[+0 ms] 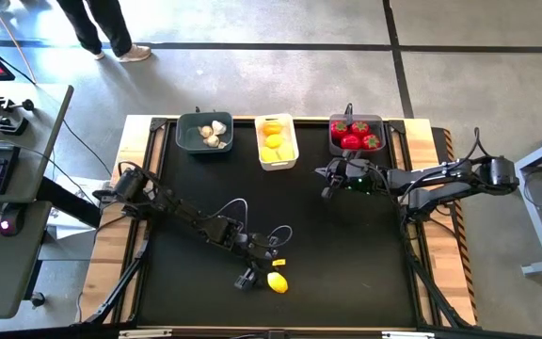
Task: Sort produce into baskets
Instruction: Put the yellow lemon into the white bin
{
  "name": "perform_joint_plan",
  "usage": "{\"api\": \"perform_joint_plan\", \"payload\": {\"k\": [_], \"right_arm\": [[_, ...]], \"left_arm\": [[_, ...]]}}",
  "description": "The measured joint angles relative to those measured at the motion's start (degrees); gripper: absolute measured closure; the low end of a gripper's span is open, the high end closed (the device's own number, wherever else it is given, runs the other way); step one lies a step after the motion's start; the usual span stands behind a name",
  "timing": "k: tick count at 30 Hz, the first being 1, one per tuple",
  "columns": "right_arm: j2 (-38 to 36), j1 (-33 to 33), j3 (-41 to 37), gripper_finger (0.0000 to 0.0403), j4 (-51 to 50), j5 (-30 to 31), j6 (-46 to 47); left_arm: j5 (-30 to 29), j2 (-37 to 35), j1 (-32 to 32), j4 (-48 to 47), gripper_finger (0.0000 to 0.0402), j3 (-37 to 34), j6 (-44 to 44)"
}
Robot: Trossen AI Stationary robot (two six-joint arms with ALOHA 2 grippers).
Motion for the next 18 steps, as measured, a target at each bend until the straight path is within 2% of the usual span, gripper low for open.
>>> {"api": "perform_joint_plan", "payload": {"k": [18], "right_arm": [[0.02, 0.00, 0.00, 0.0403, 0.20, 0.02, -0.44]], "left_arm": [[-0.13, 2.69, -0.23, 1.67, 0.0138, -0.02, 3.78]]}}
